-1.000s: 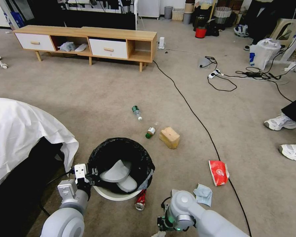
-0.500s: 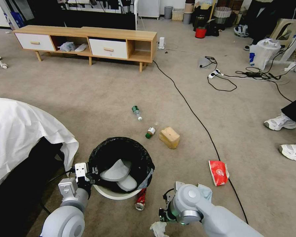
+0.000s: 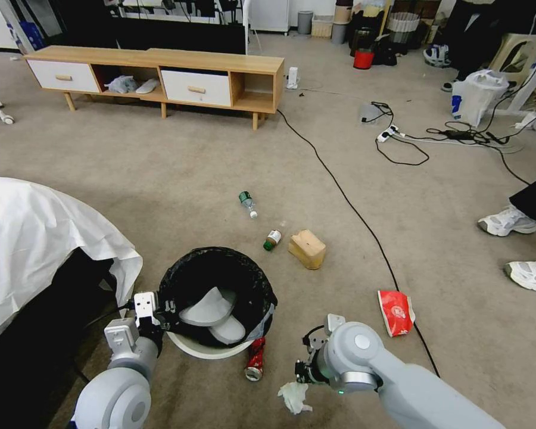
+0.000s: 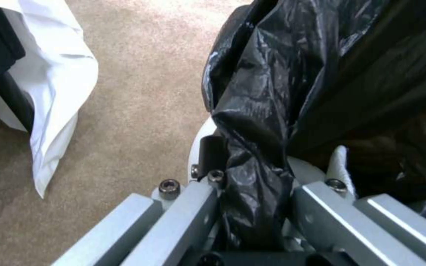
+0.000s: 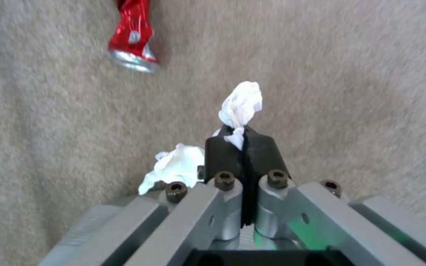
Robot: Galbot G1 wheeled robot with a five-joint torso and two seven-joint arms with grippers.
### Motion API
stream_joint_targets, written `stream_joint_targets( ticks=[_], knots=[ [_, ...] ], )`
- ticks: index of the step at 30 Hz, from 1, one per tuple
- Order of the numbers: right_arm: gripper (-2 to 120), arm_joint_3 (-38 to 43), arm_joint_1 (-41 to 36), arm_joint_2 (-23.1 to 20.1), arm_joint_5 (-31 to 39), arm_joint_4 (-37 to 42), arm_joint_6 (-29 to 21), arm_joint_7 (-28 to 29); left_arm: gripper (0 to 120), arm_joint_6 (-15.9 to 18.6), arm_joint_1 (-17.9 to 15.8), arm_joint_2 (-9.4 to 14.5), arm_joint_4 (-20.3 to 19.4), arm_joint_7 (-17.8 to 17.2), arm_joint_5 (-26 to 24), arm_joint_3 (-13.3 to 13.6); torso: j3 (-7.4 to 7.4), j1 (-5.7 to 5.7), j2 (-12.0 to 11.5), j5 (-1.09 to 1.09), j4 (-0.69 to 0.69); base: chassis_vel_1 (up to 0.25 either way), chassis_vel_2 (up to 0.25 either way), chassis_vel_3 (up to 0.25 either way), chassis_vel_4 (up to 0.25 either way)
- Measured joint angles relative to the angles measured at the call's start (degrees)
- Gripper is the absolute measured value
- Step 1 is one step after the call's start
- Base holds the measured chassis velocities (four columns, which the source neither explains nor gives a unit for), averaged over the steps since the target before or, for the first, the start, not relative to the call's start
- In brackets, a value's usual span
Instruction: Pick up the trash bin and place the garbage on the floor into it.
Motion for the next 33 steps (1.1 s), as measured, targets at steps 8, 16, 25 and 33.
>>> stream_joint_targets(
  ticks=[8,16,25,33],
  knots=[
    [0,1.41,0.42,-1.65,-0.28,1.88,-0.34,-0.63,1,0.07,-0.99,0.85,0.99,-0.13,-1.08,0.12,0.00,0.00,0.00,0.00,0.00,0.000,0.000,0.000,0.000],
    [0,3.45,0.42,-3.27,-2.11,2.94,-0.98,-2.40,1,0.12,-1.72,1.15,1.55,-0.17,-1.55,0.48,0.00,0.00,0.00,0.00,0.00,0.000,0.000,0.000,0.000],
    [0,5.48,1.00,-4.98,-5.28,5.22,-1.17,-4.94,1,0.23,-2.25,1.68,1.71,-0.22,-2.11,0.74,-0.01,0.00,0.00,0.00,0.00,0.000,0.000,0.000,0.000],
    [0,9.43,-0.11,-8.92,-10.33,10.23,-1.17,-8.71,1,0.94,-2.33,2.39,1.75,-0.16,-3.06,1.19,-0.01,0.00,0.01,0.00,0.00,0.000,0.000,0.000,0.000]
  ],
)
